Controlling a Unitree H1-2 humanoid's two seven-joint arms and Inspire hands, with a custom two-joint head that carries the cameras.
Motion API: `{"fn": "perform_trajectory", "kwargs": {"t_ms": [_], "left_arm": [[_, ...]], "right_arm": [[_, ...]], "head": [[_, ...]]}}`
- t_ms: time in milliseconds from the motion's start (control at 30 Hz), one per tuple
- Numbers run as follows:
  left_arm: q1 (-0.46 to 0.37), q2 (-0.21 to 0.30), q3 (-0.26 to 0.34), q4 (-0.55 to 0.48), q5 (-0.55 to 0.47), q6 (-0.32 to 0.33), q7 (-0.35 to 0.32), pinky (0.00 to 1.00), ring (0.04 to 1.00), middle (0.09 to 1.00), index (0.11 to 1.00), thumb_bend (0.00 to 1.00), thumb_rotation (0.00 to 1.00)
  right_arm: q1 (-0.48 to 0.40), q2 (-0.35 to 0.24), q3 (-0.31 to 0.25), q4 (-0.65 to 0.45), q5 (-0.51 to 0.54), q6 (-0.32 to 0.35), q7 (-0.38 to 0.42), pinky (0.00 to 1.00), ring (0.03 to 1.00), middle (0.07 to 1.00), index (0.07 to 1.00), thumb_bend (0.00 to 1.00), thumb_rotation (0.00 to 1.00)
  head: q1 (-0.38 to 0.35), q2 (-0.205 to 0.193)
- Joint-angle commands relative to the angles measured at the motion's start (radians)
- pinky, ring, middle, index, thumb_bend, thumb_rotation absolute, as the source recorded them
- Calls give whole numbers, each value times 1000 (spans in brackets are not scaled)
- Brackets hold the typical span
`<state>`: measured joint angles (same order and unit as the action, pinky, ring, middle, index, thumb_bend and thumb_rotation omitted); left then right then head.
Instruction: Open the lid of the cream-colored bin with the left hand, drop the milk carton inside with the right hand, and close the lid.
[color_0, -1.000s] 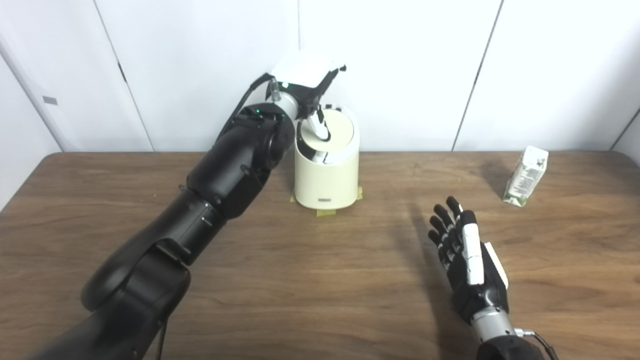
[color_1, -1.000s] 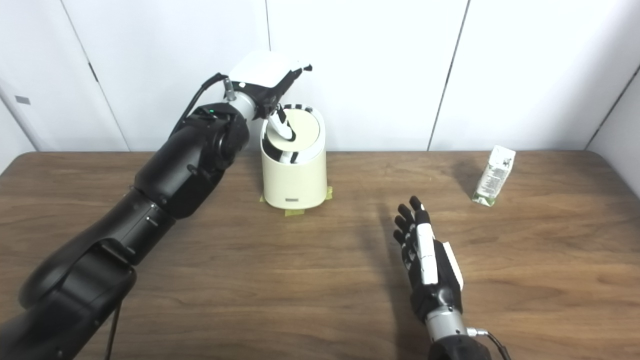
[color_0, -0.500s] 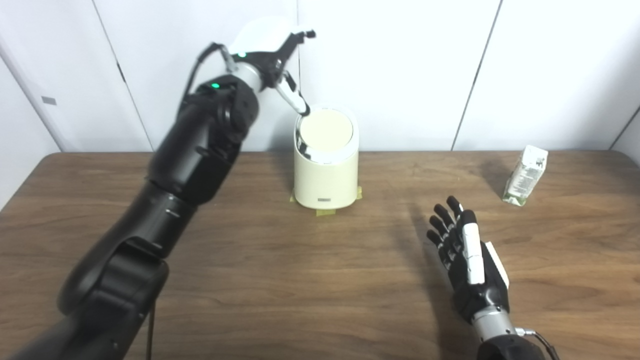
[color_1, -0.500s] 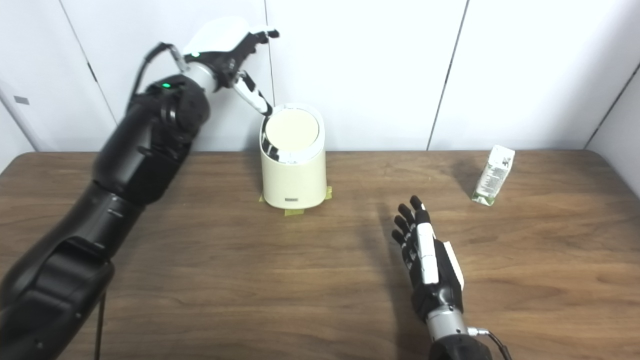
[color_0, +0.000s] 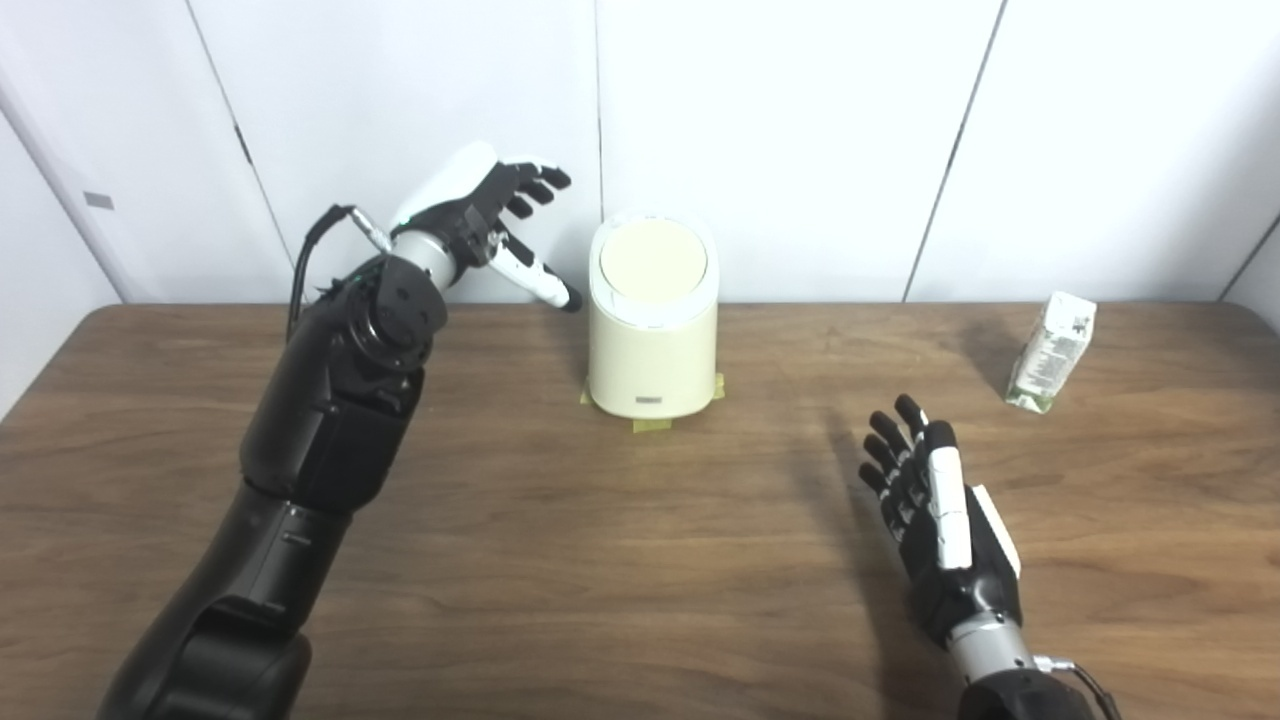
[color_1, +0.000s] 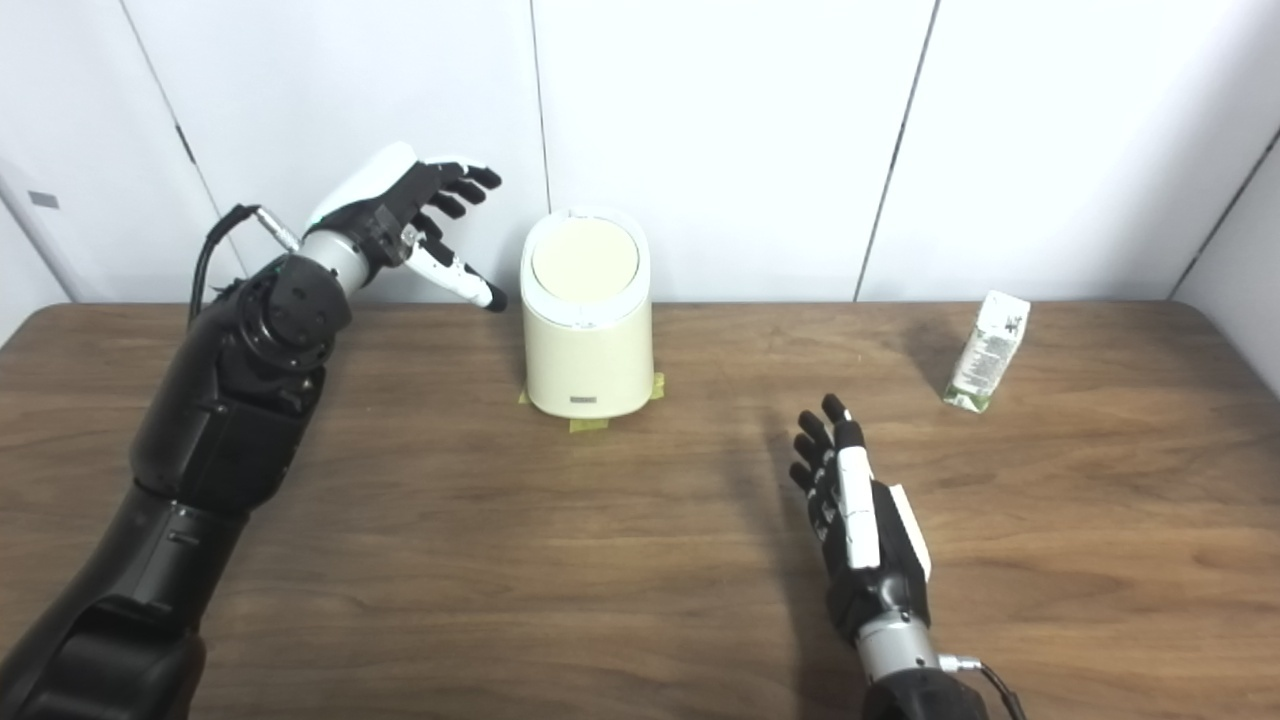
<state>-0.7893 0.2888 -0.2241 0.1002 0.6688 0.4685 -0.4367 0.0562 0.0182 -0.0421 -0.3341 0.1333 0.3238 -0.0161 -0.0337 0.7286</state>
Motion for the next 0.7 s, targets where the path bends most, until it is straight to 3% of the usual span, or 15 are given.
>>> {"fn": "perform_trajectory", "kwargs": {"t_ms": [0, 300, 500, 600, 667], "left_arm": [[-82, 0, 7, -18, 19, 0, 30, 681, 798, 831, 845, 962, 74], [-135, -17, -21, 36, 44, -2, 56, 647, 771, 818, 833, 981, 68], [-220, -16, -87, 111, 78, -8, 56, 661, 796, 845, 840, 984, 86], [-272, -18, -134, 171, 93, -38, 65, 734, 862, 865, 853, 977, 52], [-293, -19, -163, 205, 108, -60, 75, 718, 854, 855, 854, 986, 56]], "right_arm": [[-21, -2, -2, -23, 9, -15, 8, 953, 963, 957, 991, 579, 968], [-21, -1, -1, -15, 8, -25, 8, 943, 955, 952, 989, 586, 955], [-21, -3, -1, -14, 9, -20, 8, 952, 960, 955, 992, 596, 958], [-23, -3, -2, -5, 10, -24, 9, 955, 958, 954, 993, 591, 958], [-25, -4, 1, -4, 6, -23, 10, 953, 956, 953, 993, 586, 969]], "head": [[0, 1], [-2, -1], [0, -6], [3, -6], [5, -5]]}}
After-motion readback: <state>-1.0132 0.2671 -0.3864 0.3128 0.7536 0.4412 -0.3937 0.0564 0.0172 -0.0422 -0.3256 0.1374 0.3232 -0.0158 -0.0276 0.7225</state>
